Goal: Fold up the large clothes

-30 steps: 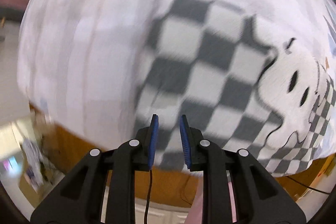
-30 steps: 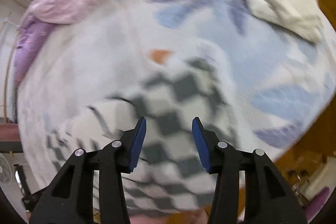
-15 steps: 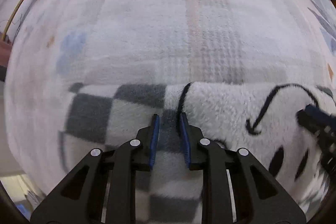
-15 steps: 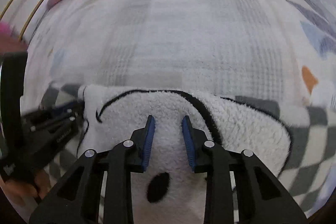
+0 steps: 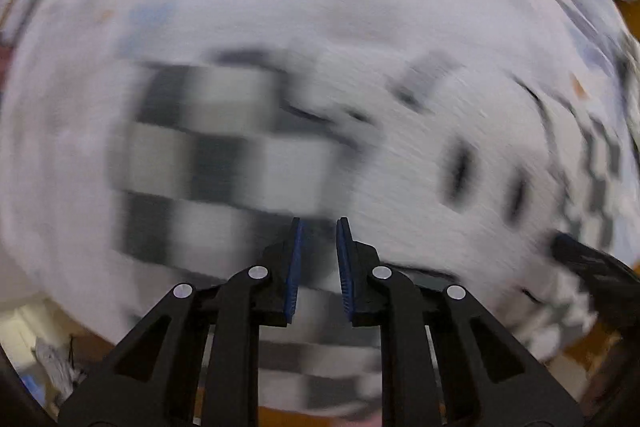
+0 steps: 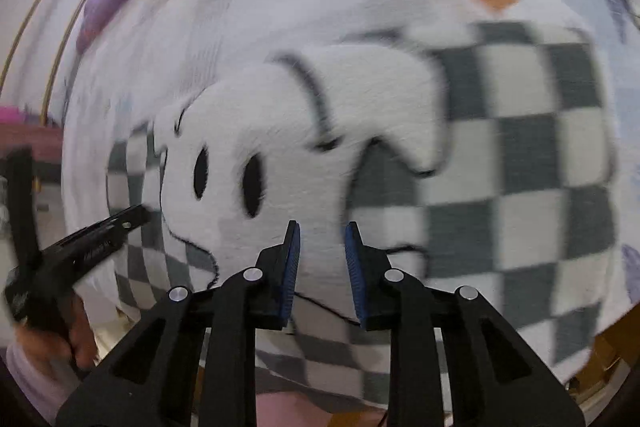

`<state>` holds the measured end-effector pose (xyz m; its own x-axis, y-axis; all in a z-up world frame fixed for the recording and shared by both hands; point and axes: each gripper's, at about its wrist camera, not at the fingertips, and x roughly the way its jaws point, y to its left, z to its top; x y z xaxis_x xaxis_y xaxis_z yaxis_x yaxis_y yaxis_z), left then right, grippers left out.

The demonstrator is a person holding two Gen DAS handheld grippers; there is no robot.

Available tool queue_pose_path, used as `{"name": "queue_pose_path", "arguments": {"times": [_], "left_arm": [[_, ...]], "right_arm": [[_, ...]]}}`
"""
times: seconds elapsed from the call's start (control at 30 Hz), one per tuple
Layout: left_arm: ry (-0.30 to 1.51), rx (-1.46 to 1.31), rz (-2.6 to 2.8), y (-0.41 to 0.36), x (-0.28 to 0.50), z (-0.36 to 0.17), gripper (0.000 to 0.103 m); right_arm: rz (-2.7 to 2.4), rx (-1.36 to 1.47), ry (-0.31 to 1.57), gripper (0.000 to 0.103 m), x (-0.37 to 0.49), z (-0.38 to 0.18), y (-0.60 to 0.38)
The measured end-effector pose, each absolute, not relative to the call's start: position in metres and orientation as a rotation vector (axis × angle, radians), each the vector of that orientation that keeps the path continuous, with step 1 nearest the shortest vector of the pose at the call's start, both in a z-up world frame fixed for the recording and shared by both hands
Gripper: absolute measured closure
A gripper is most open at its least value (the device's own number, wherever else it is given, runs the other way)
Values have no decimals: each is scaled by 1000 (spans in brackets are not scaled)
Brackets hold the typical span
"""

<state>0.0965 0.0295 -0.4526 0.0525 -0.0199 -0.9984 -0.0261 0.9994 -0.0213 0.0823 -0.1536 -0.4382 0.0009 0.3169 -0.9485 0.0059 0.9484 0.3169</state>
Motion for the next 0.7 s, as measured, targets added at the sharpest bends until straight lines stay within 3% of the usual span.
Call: {"name": "queue_pose_path", "arguments": {"times": [0.07,0.17,0.3,0.5,0.7], "left_arm": [[1540,39,26,12,76,-468,88],[1510,137,-14,4,38,-468,88],[1699,121,41,37,-5,-481,87],[1561,14,250,102,-1,-455,86],[1578,-30,294,123,24,-480,88]], "right_arm": [[256,230,1525,83,69,-441,-157],[252,265,1622,84,33,-447,-174],[245,132,1774,91,-11,-462,-200],[161,124,1580,88,20,-410,-239],[146,148,1635,90,36,-441,-259]]}}
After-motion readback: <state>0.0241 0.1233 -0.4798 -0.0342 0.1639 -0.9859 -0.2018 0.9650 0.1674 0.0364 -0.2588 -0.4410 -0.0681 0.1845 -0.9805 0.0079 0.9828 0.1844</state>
